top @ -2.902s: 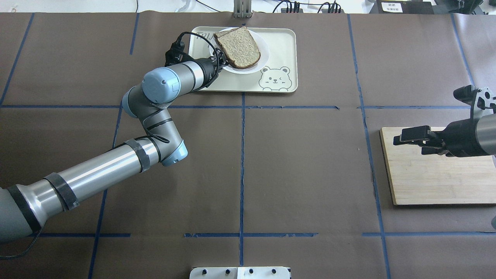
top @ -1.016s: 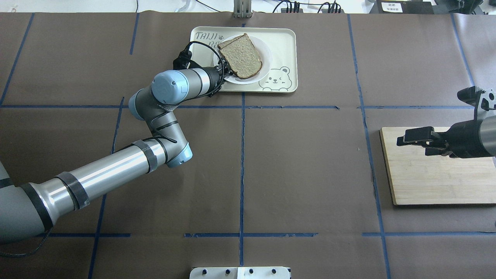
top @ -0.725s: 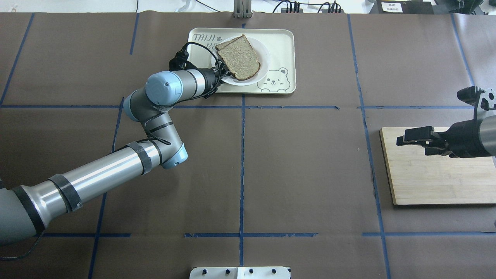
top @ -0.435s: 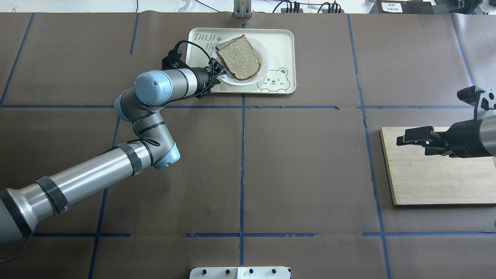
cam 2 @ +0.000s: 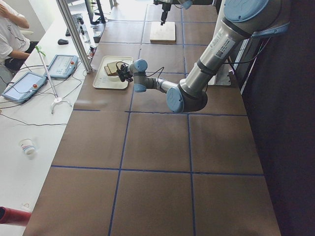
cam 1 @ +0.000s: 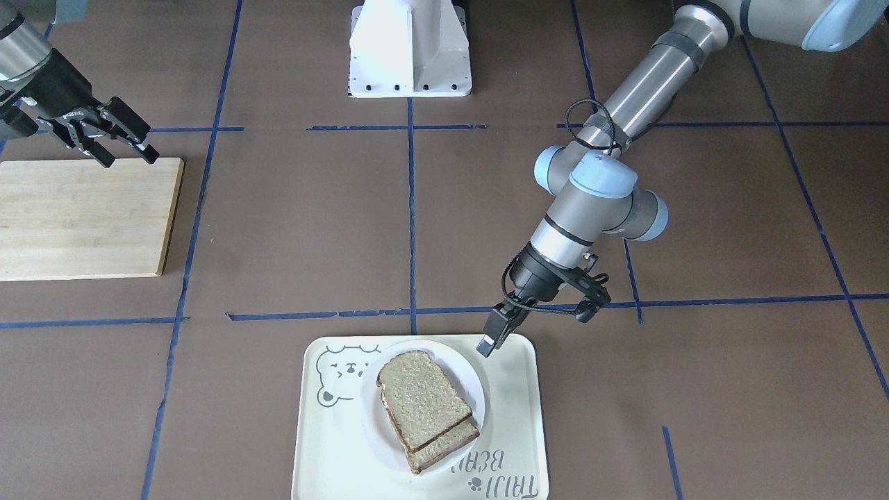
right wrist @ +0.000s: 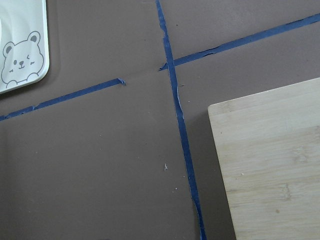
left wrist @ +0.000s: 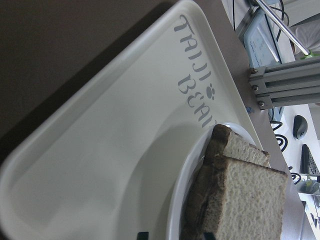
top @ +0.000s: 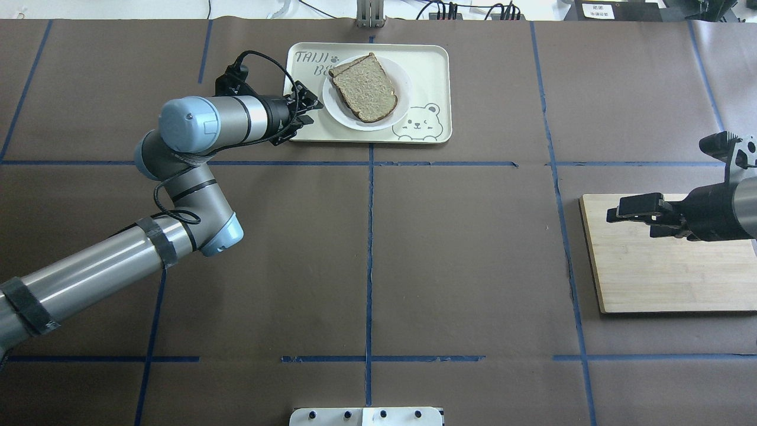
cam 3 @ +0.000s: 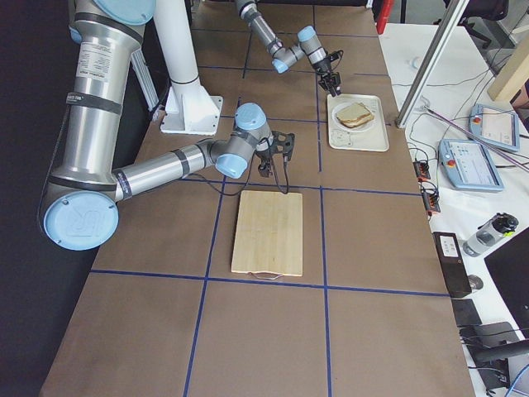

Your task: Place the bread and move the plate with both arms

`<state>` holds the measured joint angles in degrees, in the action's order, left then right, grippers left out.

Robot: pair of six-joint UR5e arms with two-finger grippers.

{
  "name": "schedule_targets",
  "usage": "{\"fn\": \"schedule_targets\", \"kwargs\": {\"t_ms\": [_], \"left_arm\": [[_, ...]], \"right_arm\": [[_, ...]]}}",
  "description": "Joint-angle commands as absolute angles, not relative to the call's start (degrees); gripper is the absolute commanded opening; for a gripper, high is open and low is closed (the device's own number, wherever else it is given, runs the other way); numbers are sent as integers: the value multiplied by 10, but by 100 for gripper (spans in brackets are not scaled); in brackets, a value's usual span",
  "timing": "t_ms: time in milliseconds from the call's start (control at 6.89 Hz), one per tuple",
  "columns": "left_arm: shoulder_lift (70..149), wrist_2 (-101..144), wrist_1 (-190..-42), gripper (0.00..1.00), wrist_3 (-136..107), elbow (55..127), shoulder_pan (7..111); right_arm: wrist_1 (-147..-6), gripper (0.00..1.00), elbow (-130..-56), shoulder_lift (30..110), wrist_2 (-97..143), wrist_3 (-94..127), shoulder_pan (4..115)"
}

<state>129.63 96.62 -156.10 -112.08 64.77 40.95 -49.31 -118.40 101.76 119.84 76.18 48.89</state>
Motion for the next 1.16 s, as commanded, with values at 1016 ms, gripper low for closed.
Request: {"fn": "schedule_targets", "kwargs": {"t_ms": [1016], "left_arm": [[945,1245,-1229,66,-172,926,781]], "right_arm": [[-665,100,-1073,1042,1353,258,766]]}}
